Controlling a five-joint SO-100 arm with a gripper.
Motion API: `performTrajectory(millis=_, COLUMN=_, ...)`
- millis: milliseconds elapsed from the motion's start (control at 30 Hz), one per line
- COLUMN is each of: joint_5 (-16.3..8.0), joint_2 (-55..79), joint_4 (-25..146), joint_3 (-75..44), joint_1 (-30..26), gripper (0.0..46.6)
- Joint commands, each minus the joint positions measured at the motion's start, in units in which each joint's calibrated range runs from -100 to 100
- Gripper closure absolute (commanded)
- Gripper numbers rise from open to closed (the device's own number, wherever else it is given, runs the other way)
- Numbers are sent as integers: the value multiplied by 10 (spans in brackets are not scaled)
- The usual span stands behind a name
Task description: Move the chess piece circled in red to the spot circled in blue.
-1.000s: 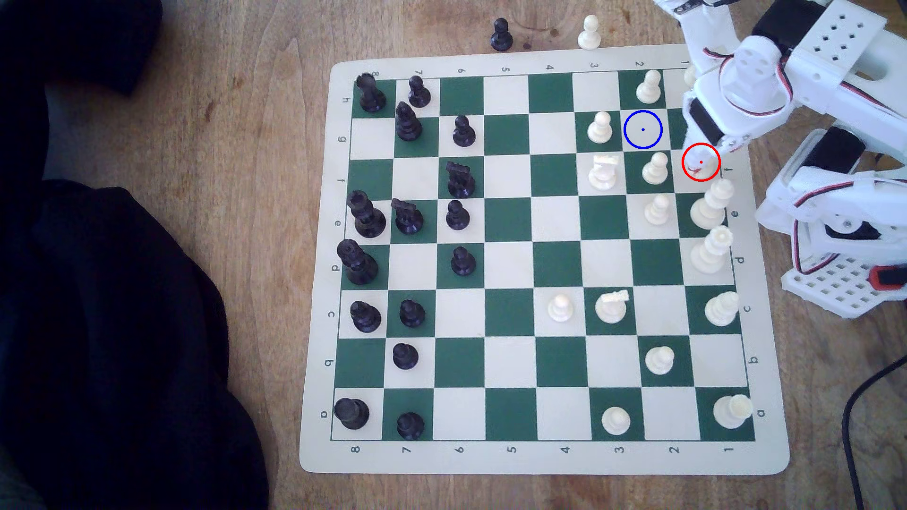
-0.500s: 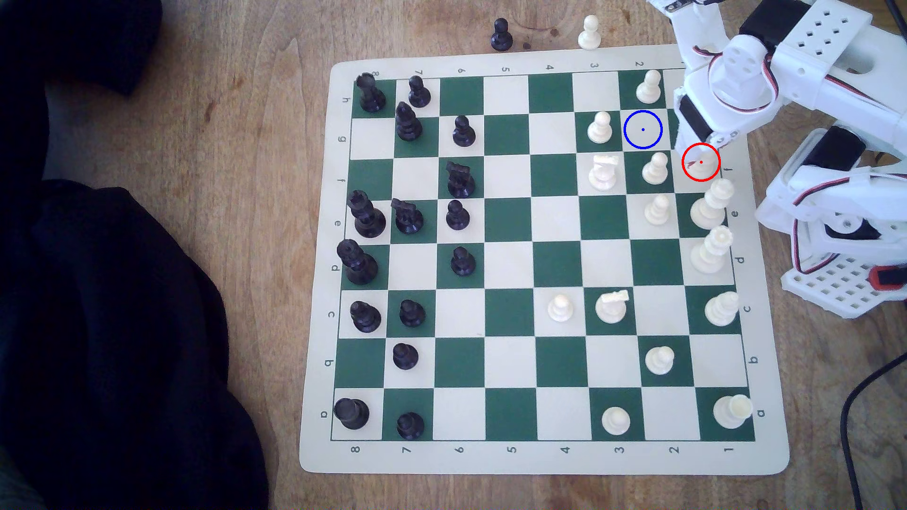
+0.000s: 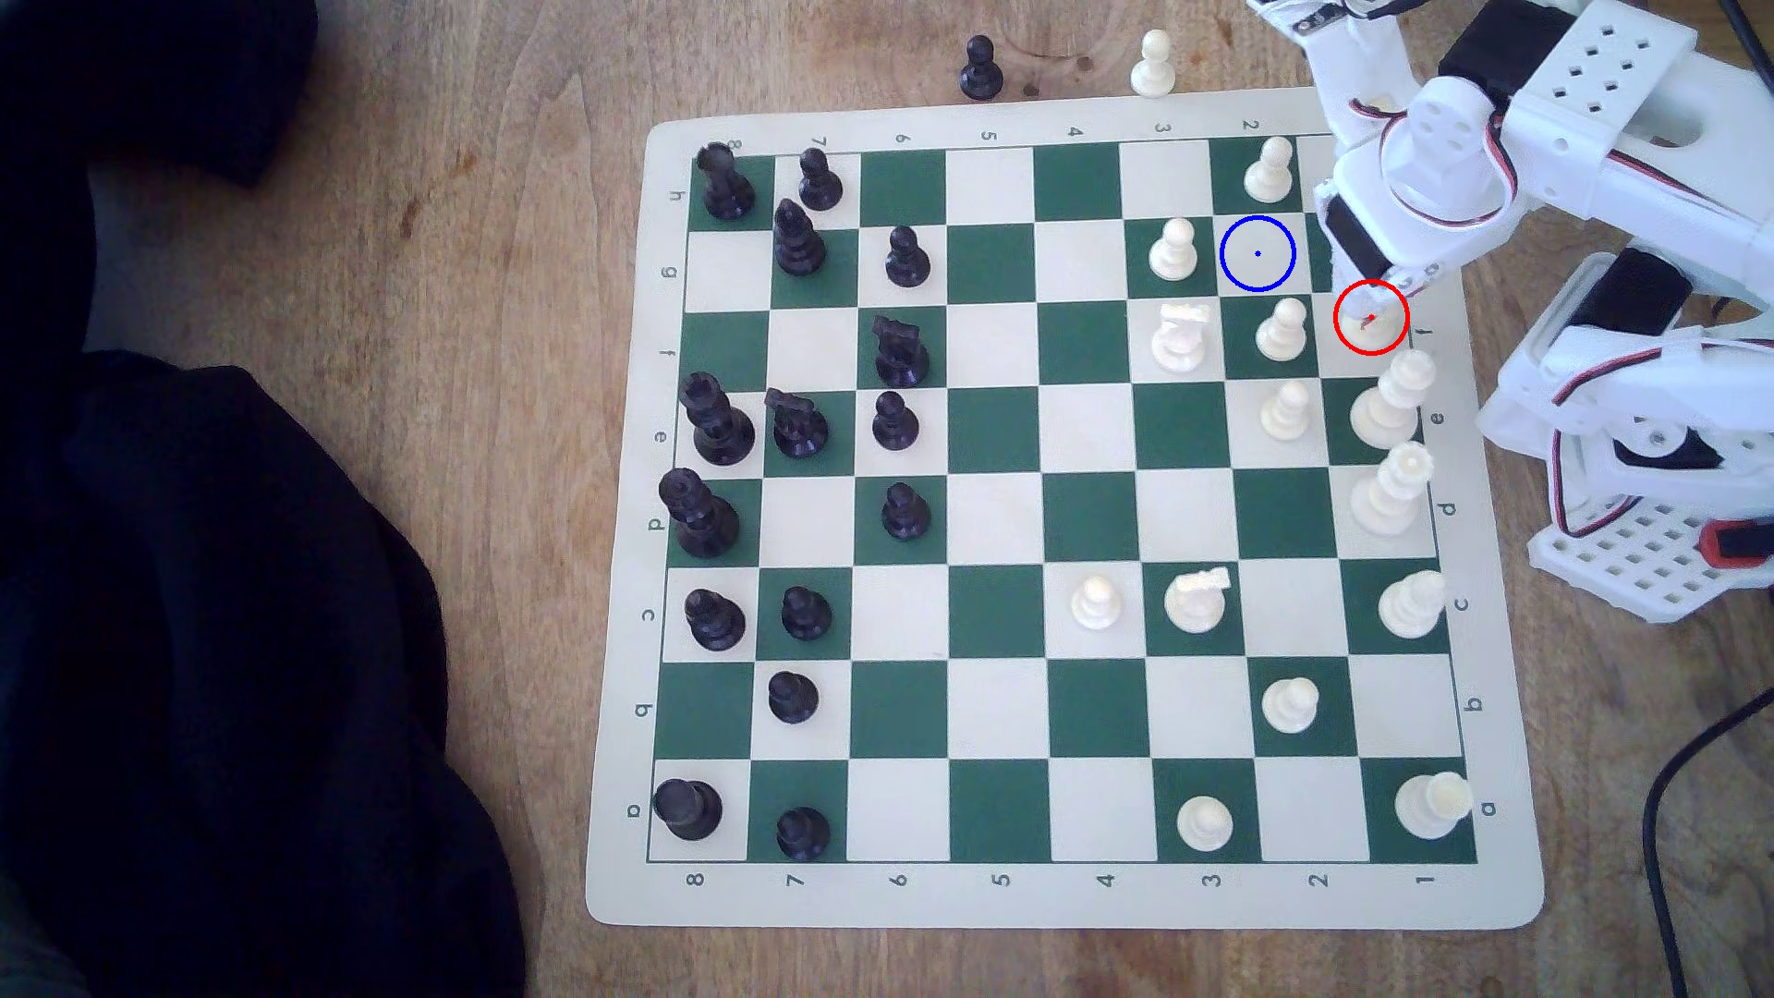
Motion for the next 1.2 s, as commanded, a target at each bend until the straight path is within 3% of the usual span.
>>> performTrajectory(millis=0, joint_5=0, joint_2=-2, joint_4=9, joint_3=-15, joint_1=-2, gripper=464)
performTrajectory(millis=467, joint_5=0, joint_2=-69, joint_4=152, joint_3=-218, joint_1=-8, gripper=464)
performTrajectory(millis=700, joint_5=0, joint_2=25, joint_4=131, joint_3=-303, joint_1=-25, gripper=464)
performTrajectory(millis=900, joint_5=0, joint_2=127, joint_4=49, joint_3=-316, joint_1=-14, gripper=464)
performTrajectory(millis=1167, joint_5=3, joint_2=167, joint_4=-14, joint_3=-255, joint_1=-2, gripper=464)
